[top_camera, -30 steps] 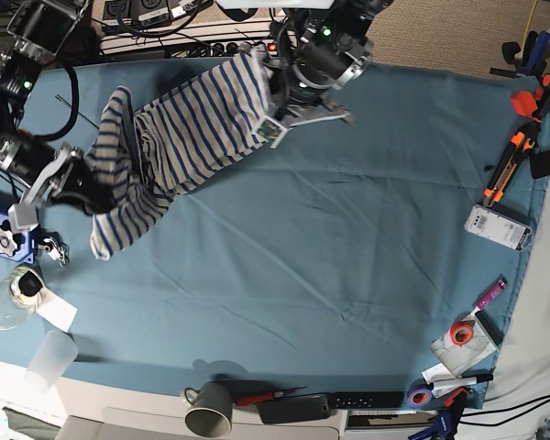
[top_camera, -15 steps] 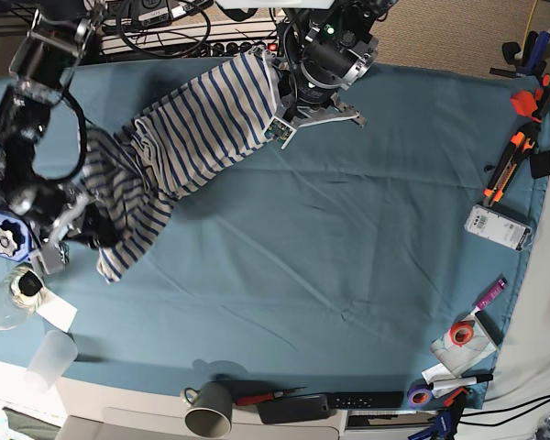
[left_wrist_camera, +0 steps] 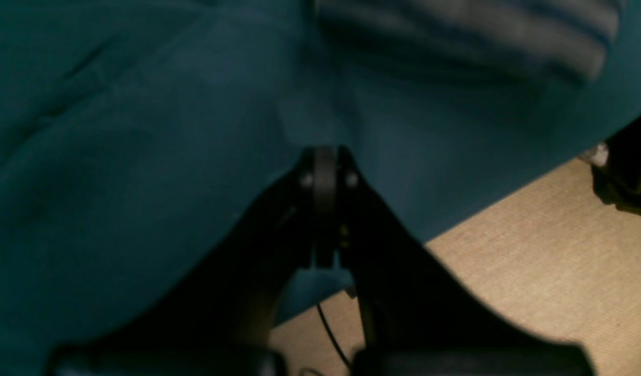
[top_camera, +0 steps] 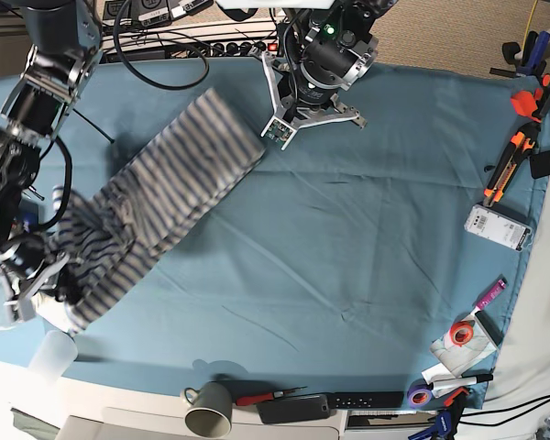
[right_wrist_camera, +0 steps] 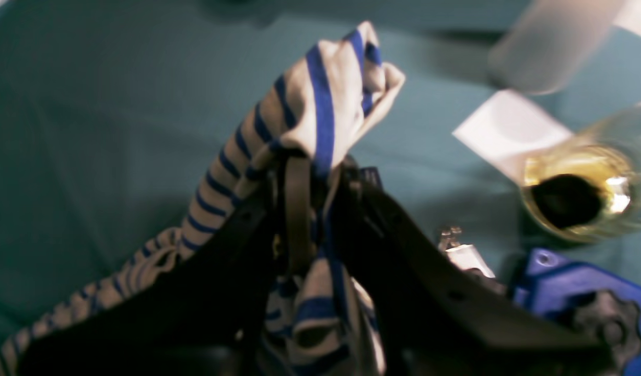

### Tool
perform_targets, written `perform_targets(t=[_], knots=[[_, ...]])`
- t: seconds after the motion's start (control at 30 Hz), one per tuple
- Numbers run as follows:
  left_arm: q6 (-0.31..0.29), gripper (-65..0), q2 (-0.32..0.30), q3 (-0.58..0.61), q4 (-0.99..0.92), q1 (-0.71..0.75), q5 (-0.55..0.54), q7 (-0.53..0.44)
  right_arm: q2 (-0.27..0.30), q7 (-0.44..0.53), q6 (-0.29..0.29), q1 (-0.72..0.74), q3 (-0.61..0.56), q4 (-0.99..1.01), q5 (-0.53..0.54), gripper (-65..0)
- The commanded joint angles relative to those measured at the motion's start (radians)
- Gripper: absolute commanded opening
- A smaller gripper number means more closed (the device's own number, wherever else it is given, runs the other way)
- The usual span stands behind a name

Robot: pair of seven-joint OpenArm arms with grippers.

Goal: Fold the T-shirt properly
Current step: 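Lift the strip end with the right gripper and swing it outward, then fold the right gripper's end over onto the doubled strip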

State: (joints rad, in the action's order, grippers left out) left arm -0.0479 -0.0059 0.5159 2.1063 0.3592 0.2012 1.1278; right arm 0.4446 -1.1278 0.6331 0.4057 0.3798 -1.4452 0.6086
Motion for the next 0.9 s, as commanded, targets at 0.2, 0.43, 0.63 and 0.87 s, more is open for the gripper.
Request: perform_targets(t=[0.2,0.43,0.63,0.87], knots=[[-0.008,-65.0,0.005,0.011,0.016,0.009,0.021,-0.013,0.018,-0.164,0.059,0.048,0.005,0.052,0.274,-65.0],[0.031,-65.0,0.005,0.011,0.018,0.009,0.110,0.001,0.021,-0.268,0.065,0.040,0.005,0.052,0.578,-65.0],[0.030,-65.0,0.005,0.011,0.018,0.009,0.117,-0.011,0.034,-0.268,0.065,0.027,-0.002,0.052,0.705,-65.0],[0.030,-65.0,0.005,0.011,0.018,0.009,0.117,-0.033,0.117,-0.268,0.065,-0.031,-0.105,0.052,0.755,-65.0]])
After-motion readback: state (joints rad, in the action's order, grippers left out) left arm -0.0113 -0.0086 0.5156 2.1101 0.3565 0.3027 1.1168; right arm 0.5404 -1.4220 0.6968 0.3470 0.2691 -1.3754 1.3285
